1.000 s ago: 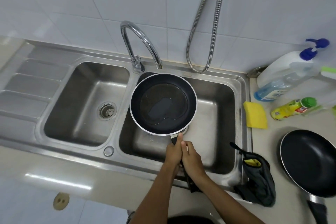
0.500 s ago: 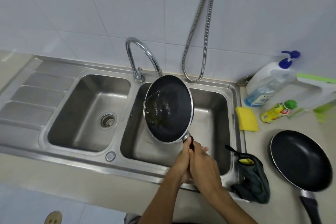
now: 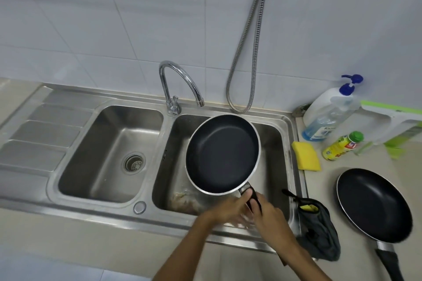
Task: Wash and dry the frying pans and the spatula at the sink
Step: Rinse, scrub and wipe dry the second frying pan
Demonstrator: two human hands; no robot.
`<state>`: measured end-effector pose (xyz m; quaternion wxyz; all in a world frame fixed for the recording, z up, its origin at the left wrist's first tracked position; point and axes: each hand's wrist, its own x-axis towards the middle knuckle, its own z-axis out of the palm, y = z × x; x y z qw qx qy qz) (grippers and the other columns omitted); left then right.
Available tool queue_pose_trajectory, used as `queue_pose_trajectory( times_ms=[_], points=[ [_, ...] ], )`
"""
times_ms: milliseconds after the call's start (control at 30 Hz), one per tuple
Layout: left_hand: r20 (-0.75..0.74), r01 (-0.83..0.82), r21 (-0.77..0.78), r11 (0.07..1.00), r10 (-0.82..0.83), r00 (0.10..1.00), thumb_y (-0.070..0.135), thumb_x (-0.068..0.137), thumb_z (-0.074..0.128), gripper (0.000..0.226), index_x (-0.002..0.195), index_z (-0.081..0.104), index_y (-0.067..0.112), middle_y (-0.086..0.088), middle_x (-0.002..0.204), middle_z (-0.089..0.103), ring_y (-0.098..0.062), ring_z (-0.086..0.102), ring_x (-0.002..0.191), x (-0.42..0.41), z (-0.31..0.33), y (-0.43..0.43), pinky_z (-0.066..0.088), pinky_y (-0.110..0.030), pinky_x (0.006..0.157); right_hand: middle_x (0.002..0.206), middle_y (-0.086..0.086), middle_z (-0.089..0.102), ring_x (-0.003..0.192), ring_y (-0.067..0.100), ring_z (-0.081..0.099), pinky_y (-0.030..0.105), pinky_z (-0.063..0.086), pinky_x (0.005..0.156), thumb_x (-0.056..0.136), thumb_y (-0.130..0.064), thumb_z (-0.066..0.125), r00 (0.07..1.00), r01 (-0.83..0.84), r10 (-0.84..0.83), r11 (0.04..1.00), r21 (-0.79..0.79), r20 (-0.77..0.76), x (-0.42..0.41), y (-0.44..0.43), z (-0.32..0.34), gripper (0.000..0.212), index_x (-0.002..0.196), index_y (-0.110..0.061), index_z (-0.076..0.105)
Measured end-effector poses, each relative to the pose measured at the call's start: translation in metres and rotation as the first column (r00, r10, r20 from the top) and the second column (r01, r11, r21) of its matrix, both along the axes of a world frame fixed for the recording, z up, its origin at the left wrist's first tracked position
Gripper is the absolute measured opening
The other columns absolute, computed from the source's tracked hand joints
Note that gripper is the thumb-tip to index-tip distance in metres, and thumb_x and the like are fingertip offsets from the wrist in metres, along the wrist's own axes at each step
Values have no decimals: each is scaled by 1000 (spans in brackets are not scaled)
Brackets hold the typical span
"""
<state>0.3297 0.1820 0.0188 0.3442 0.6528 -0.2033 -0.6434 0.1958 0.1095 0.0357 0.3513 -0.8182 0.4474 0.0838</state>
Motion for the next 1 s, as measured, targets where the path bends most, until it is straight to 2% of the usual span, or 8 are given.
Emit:
queue_pose_trajectory(
  times_ms=[67,133,200,300,467,667,833,1000],
  points=[
    [213,306,181,935,-341,916,70,96,42,70,92,73,7,-6,89,79,-22,76,83,55,10,14,59,-34,83,122,4,70,111,34,64,38,48,87,107,-38,37,999,35,-34,999,41,-5,-9,3,-10,40,145,-29,47],
    [381,374,410,832,-529,758,62,99,45,62,80,70,9,-8,81,79,-18,76,71,123,25,24,59,-29,73,123,0,70,111,29,65,37,50,91,106,-43,39,996,84,-85,991,108,6,-16,9,-16,43,148,-34,44],
    [666,221,509,832,-543,512,54,102,46,55,89,69,6,-9,86,78,-24,76,82,188,38,17,57,-33,79,126,-4,69,113,27,66,37,50,95,105,-46,40,991,125,-129,983,135,26,-22,12,-22,45,149,-38,41],
    [929,83,326,942,-335,159,42,101,55,46,127,55,3,-19,124,64,-37,62,114,254,50,-19,49,-45,94,127,-6,68,117,27,64,33,48,93,103,-48,44,978,194,-203,969,152,46,-23,17,-29,44,147,-45,42],
    [957,86,285,955,-289,29,39,95,63,65,142,38,1,-25,136,47,-41,49,128,286,24,-71,47,-50,104,130,-7,67,117,25,64,32,47,98,102,-50,47,951,290,-303,941,173,55,-11,15,-37,42,144,-49,44],
    [962,106,195,975,-169,-212,13,92,57,39,126,52,-5,-20,131,50,-37,54,119,289,-5,-62,57,-49,88,111,-11,70,101,22,66,36,51,92,102,-50,45,943,274,-306,936,219,130,-5,2,-43,38,140,-56,42],
    [972,110,114,987,-88,-216,7,96,49,24,115,62,-2,-18,111,60,-33,59,104,282,2,-46,53,-44,87,87,-16,65,87,17,63,38,53,89,101,-50,47,937,252,-302,933,258,176,2,0,-53,31,131,-59,48],
    [984,5,123,992,-122,132,14,105,41,42,143,46,-3,-23,150,47,-43,56,126,233,-34,6,49,-51,95,98,-18,67,90,12,62,30,49,85,102,-41,50,936,222,-273,948,230,223,11,-5,-57,30,130,-53,51]
  ],
)
